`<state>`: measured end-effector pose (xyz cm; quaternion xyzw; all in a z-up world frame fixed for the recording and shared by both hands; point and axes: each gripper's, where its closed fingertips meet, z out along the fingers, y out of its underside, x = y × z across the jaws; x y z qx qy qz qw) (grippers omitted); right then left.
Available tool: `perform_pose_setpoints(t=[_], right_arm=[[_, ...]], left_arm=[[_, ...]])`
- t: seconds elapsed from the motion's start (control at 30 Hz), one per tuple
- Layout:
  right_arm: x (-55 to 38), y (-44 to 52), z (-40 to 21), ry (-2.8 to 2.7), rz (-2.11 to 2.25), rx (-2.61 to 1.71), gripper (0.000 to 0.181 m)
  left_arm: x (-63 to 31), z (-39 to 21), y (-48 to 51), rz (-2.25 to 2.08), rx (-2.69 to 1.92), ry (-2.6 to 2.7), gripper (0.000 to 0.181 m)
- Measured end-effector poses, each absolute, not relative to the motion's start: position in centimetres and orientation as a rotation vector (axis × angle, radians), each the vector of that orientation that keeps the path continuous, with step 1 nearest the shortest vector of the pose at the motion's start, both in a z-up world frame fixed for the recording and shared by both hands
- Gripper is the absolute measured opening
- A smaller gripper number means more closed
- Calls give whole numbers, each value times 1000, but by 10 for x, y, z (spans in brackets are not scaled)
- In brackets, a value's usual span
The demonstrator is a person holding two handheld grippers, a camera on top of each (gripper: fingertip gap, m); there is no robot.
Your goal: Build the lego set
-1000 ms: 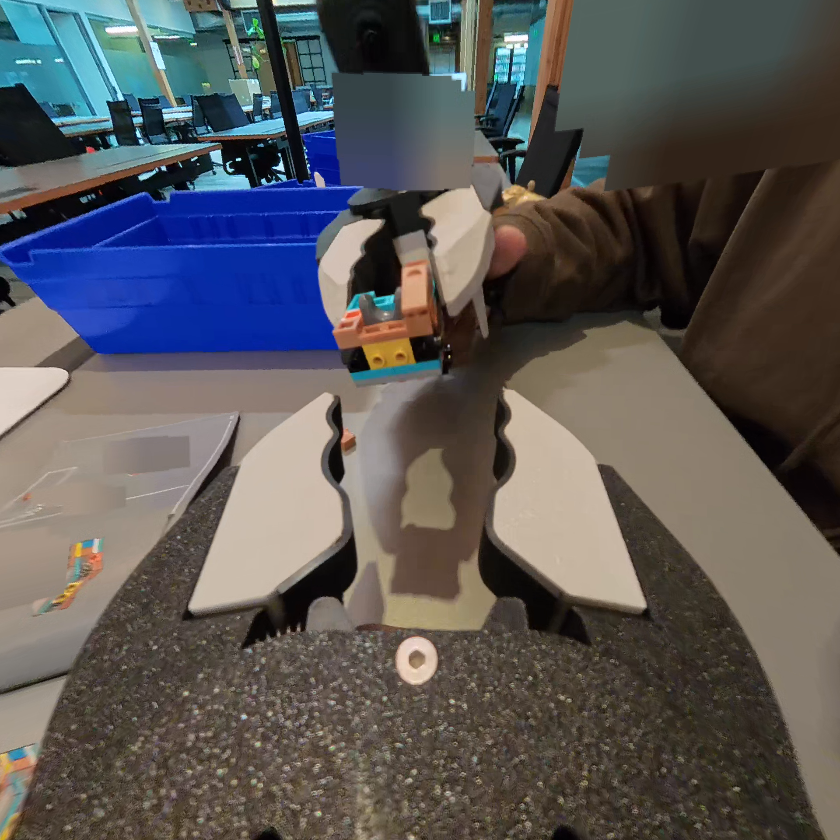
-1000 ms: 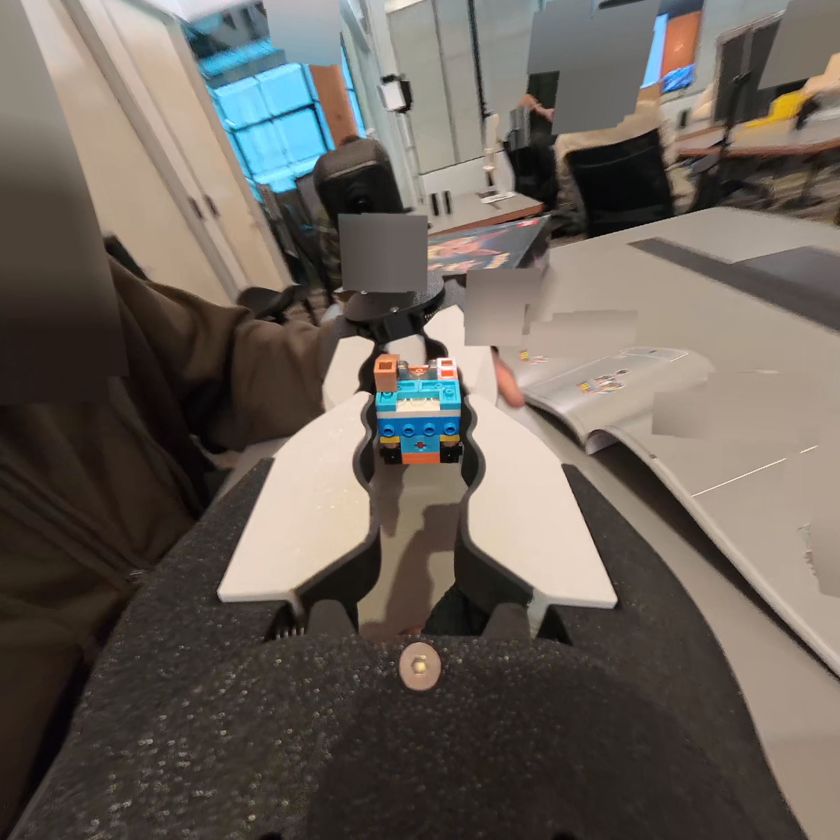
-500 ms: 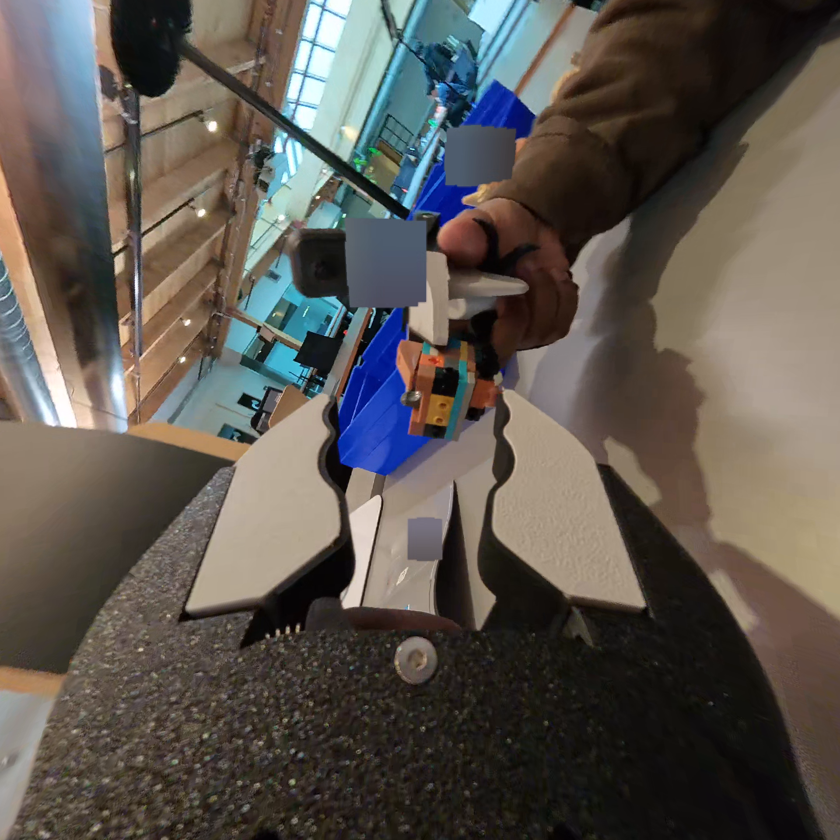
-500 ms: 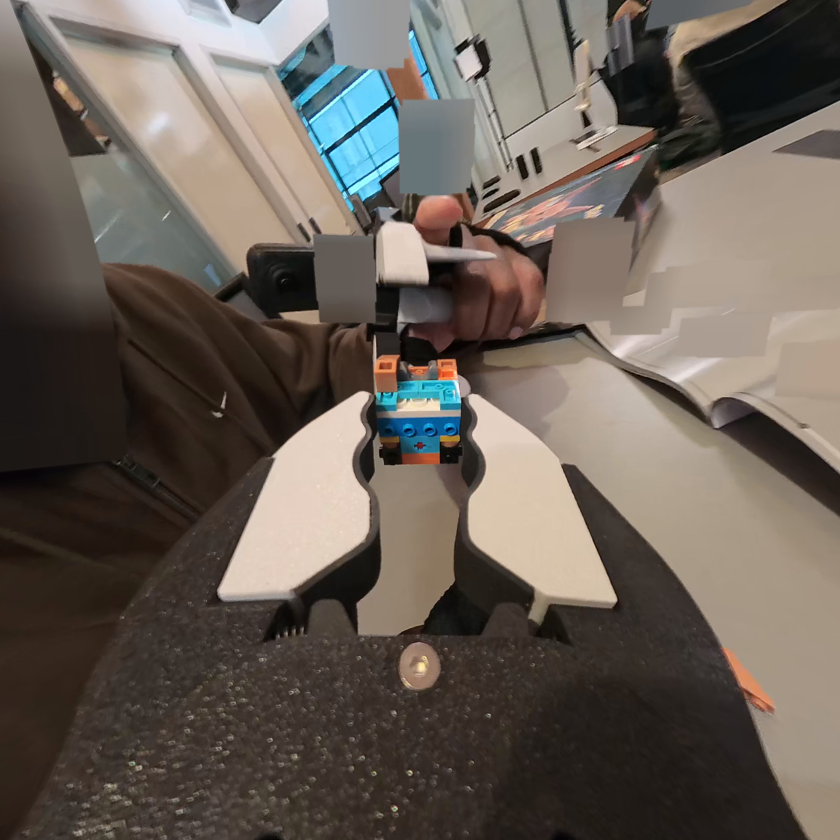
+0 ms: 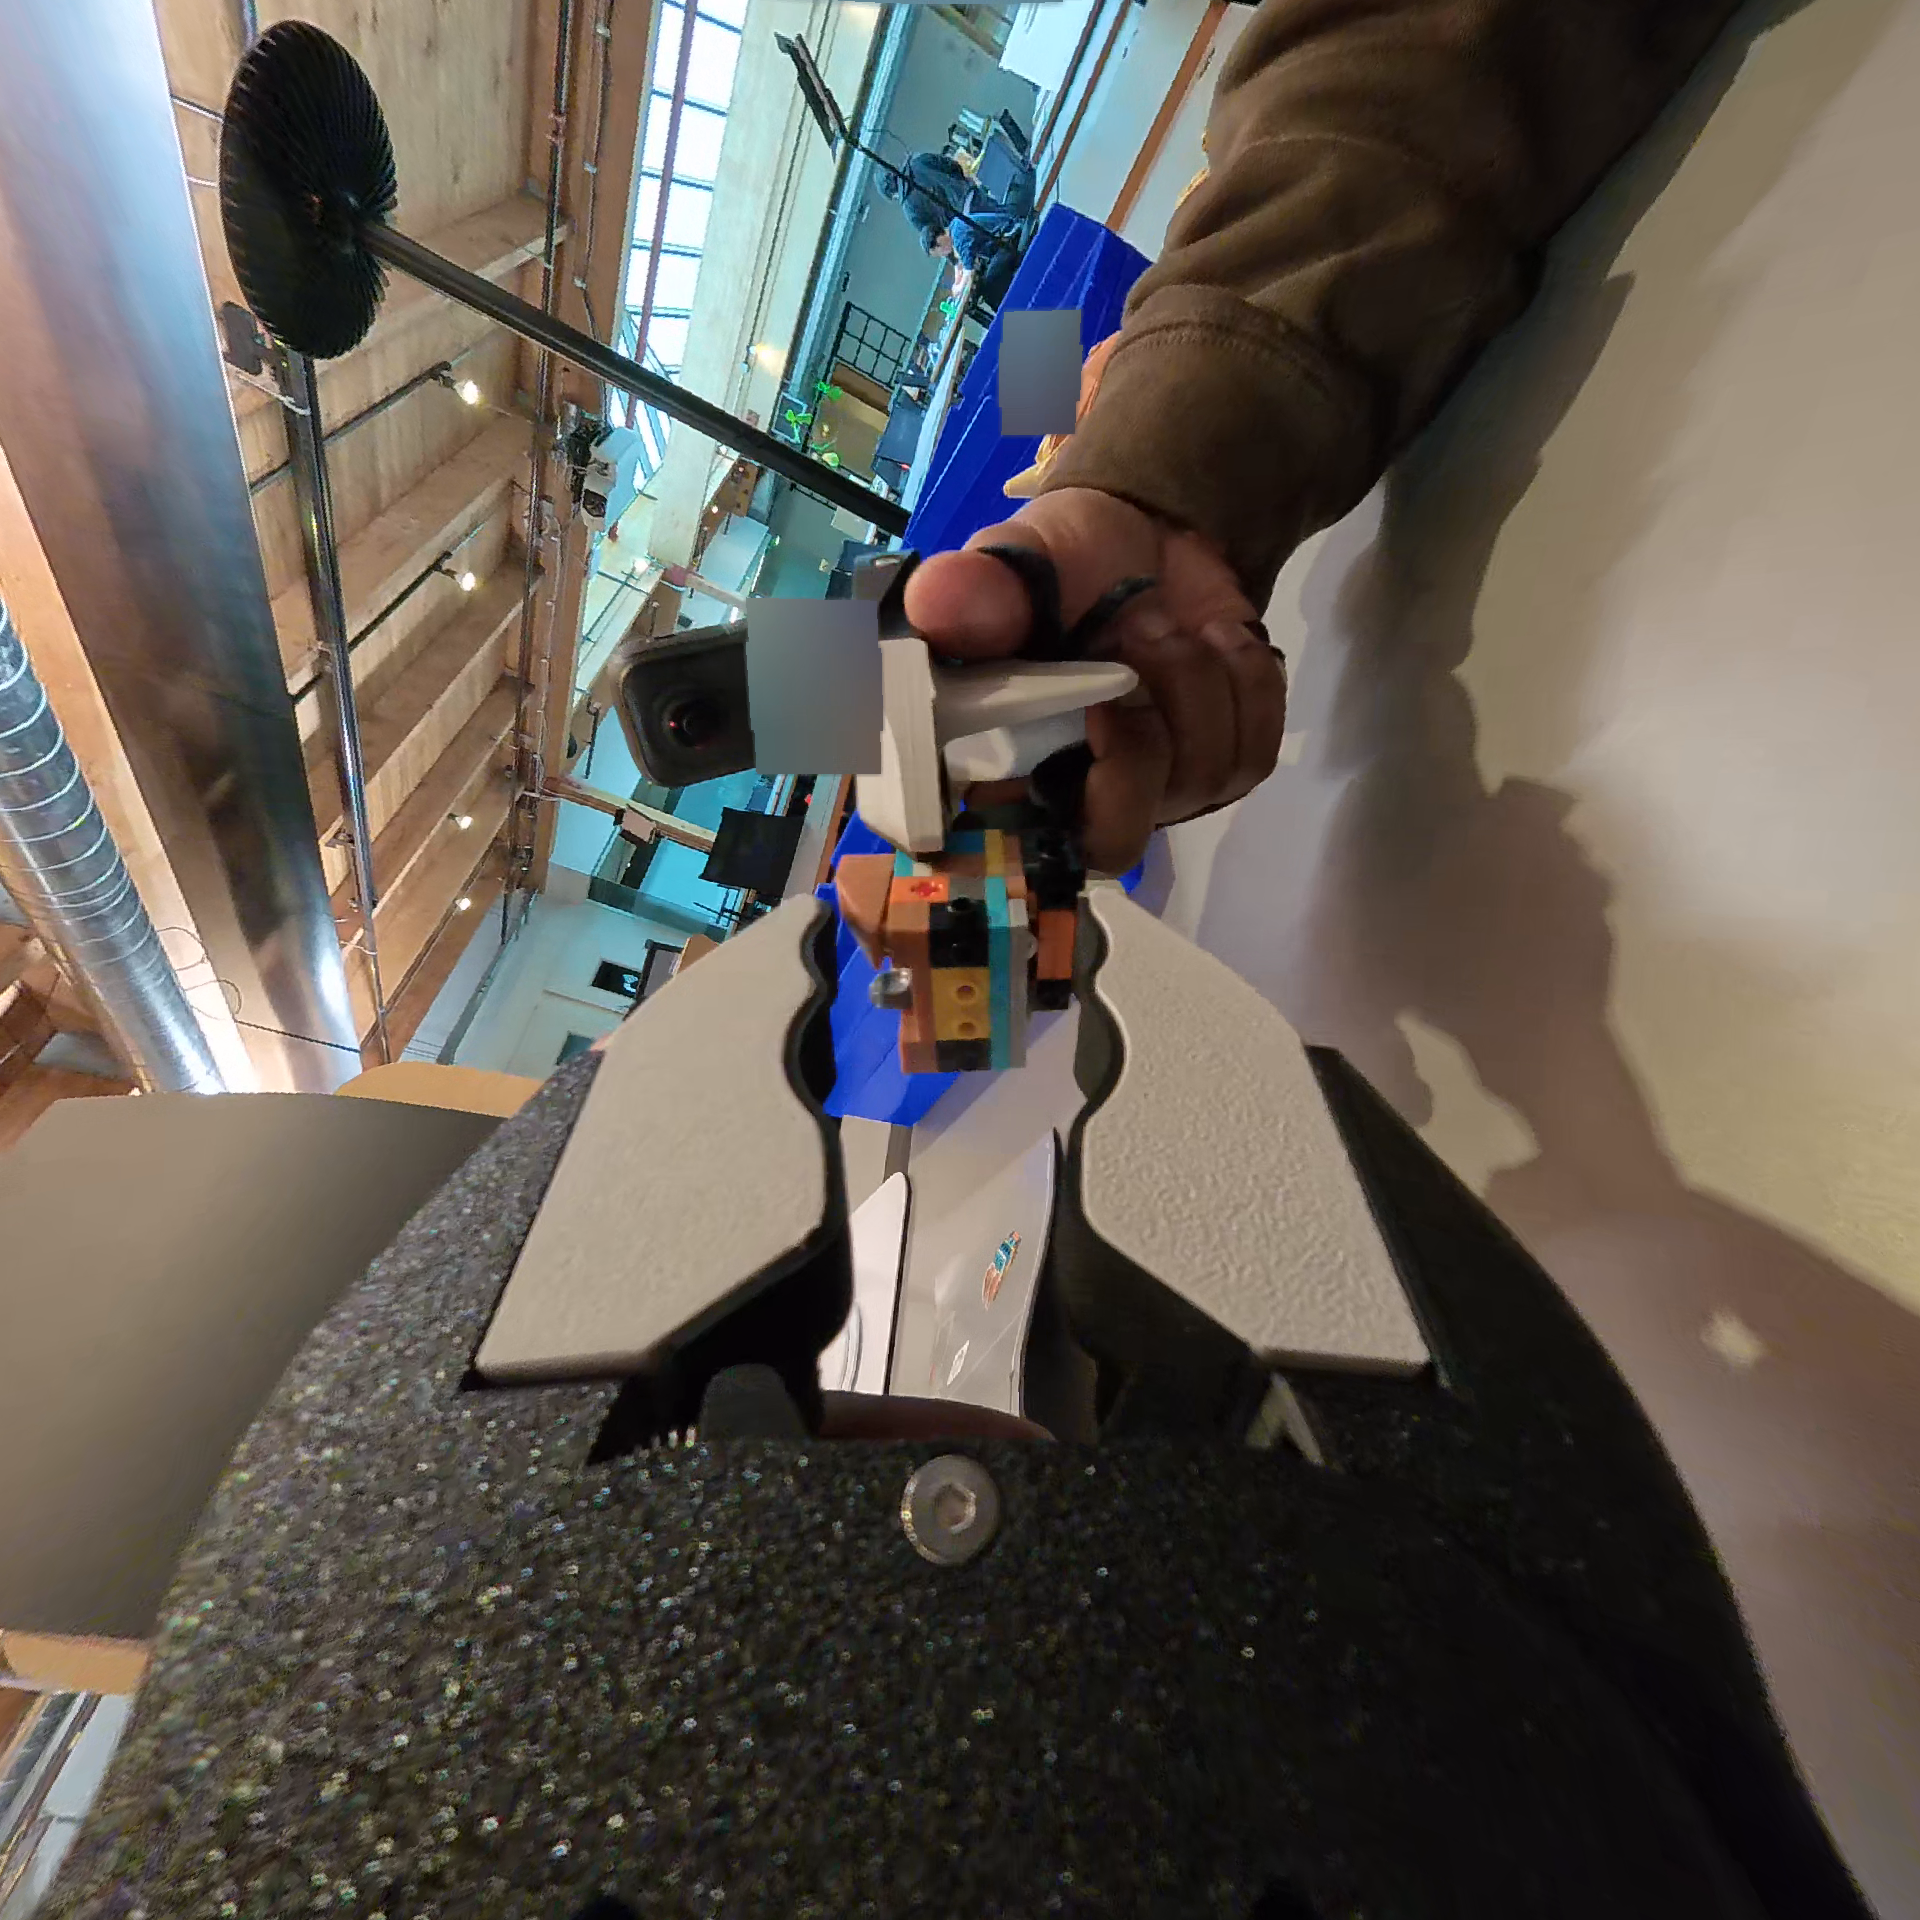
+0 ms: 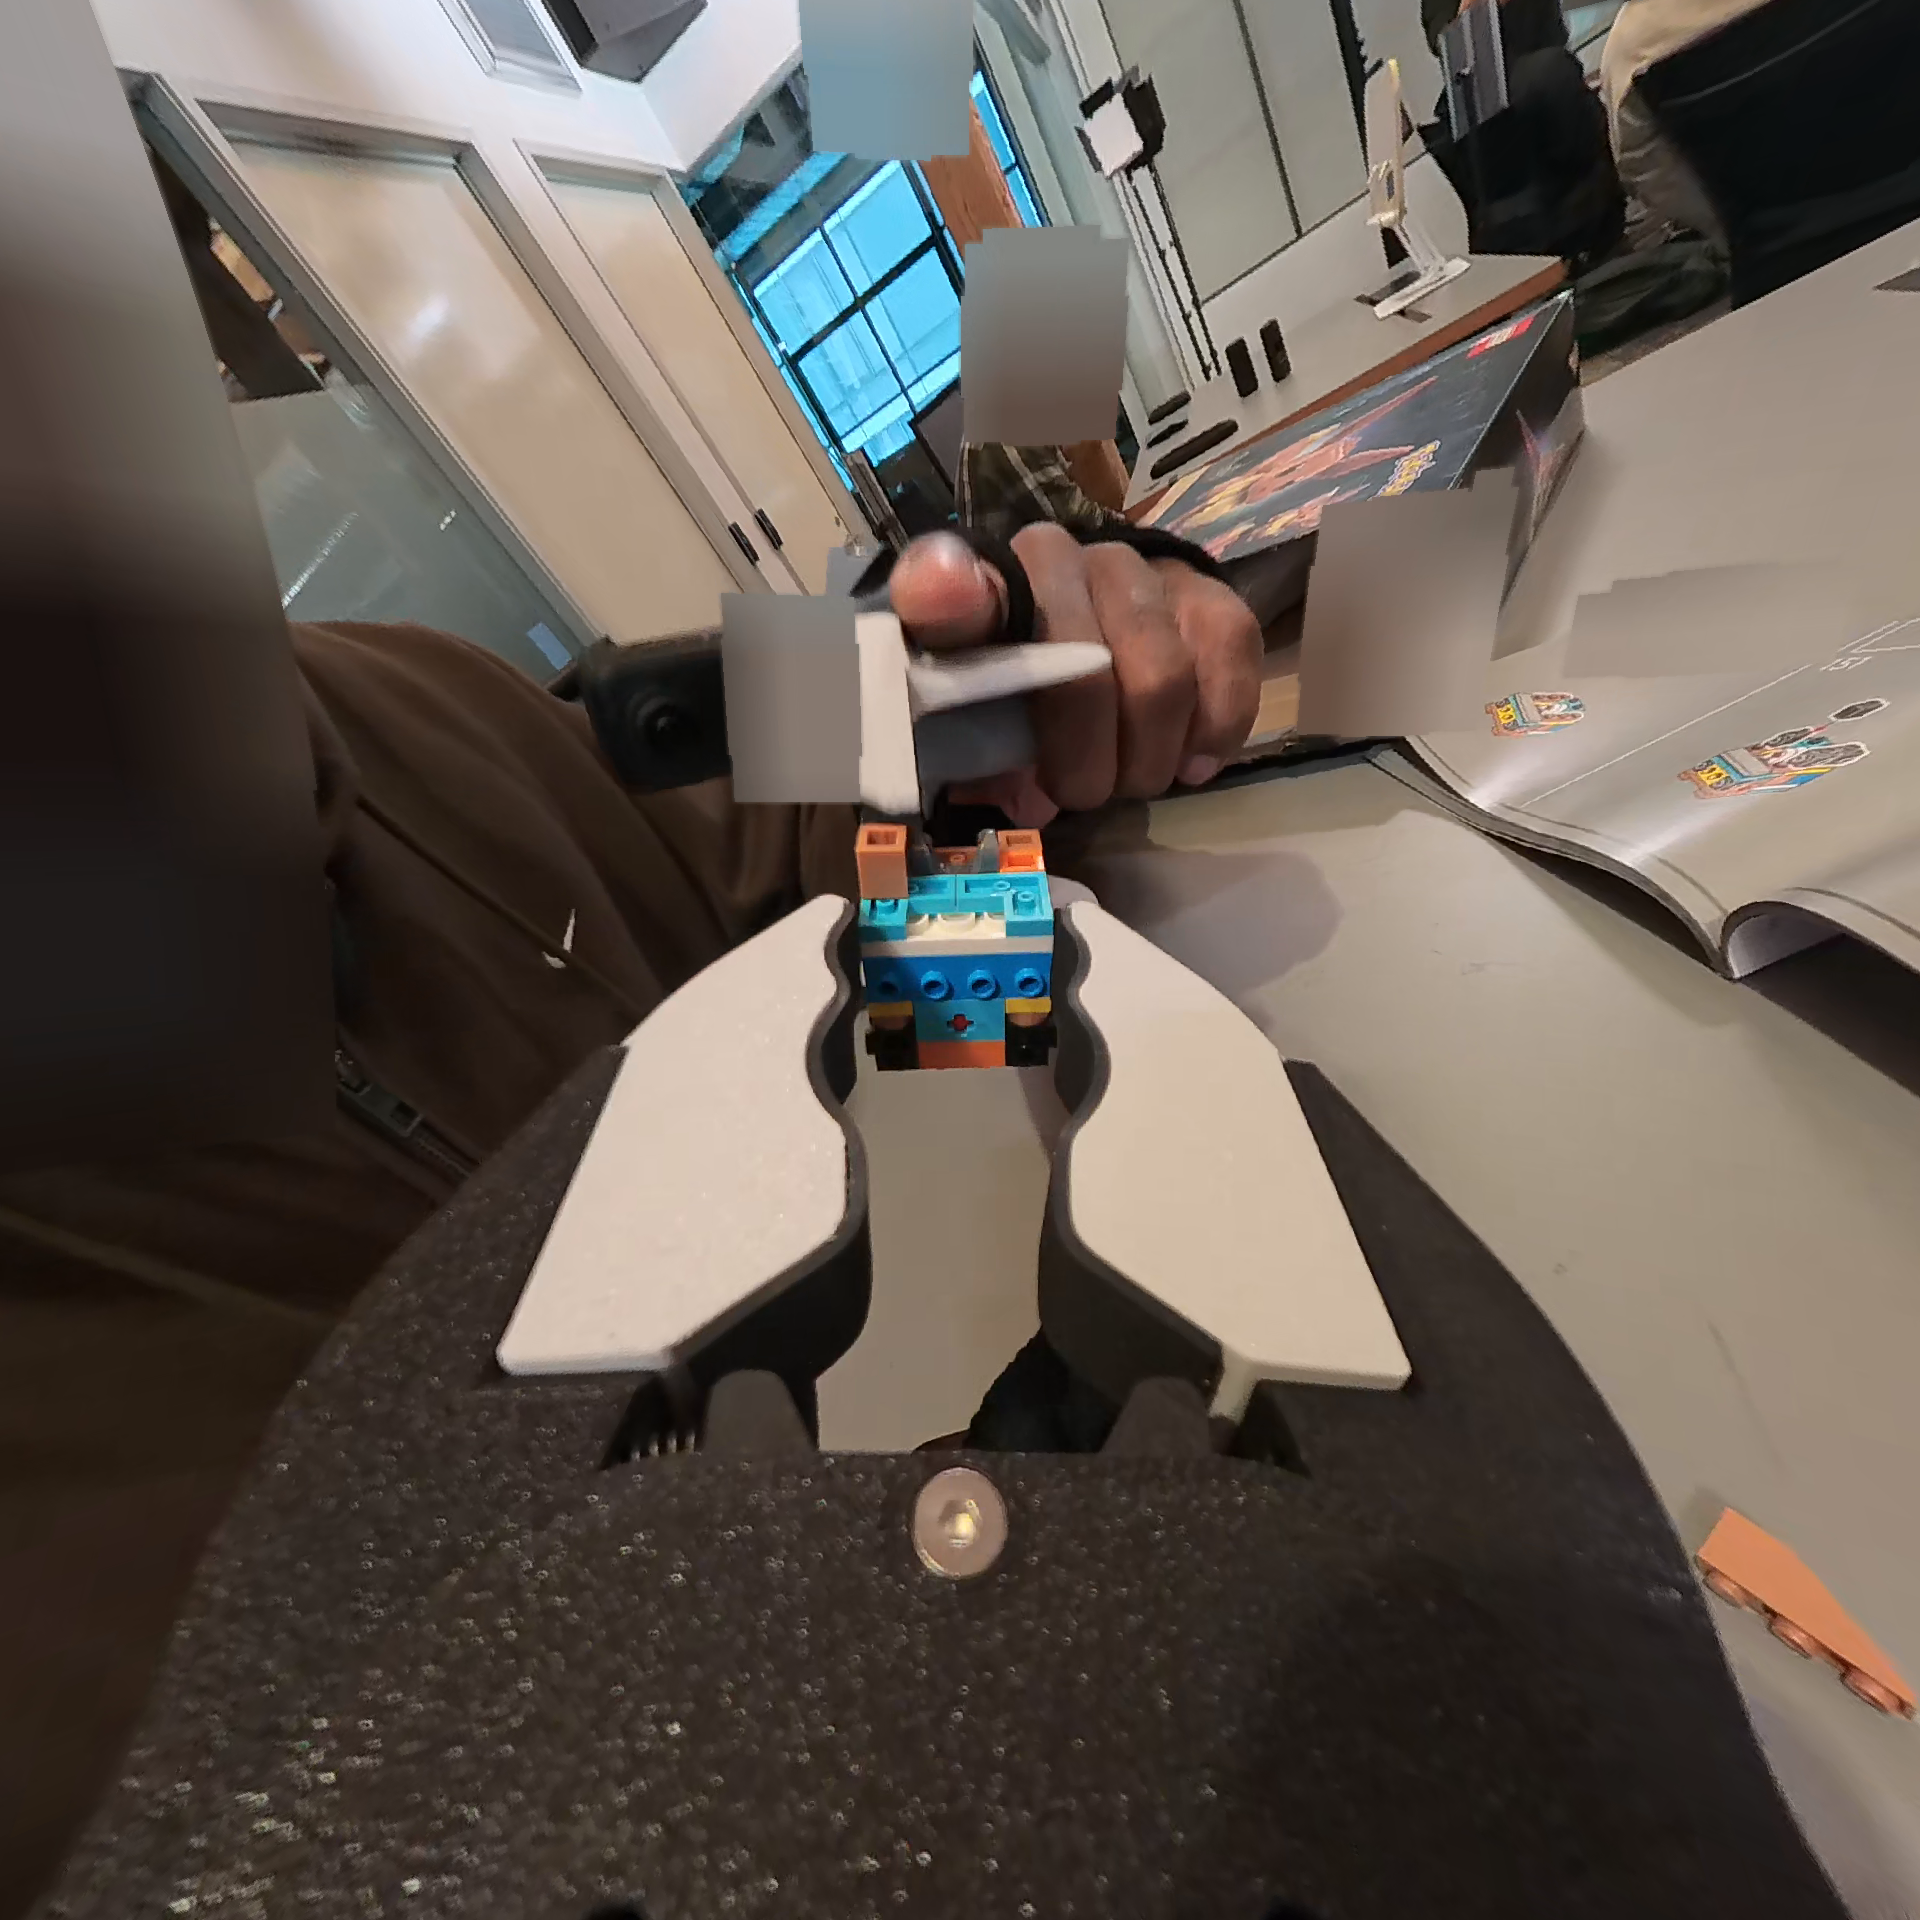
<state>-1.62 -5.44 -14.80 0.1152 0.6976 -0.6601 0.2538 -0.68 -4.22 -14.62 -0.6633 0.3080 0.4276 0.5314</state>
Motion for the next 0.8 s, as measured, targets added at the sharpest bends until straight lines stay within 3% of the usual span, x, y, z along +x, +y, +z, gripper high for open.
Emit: perform_pose_setpoints(t=[0.8], right_arm=[[-21,-54,-139,1859,-1857,343,35]], left_arm=[[-12,-136,-42,1106,-1526,657,32]])
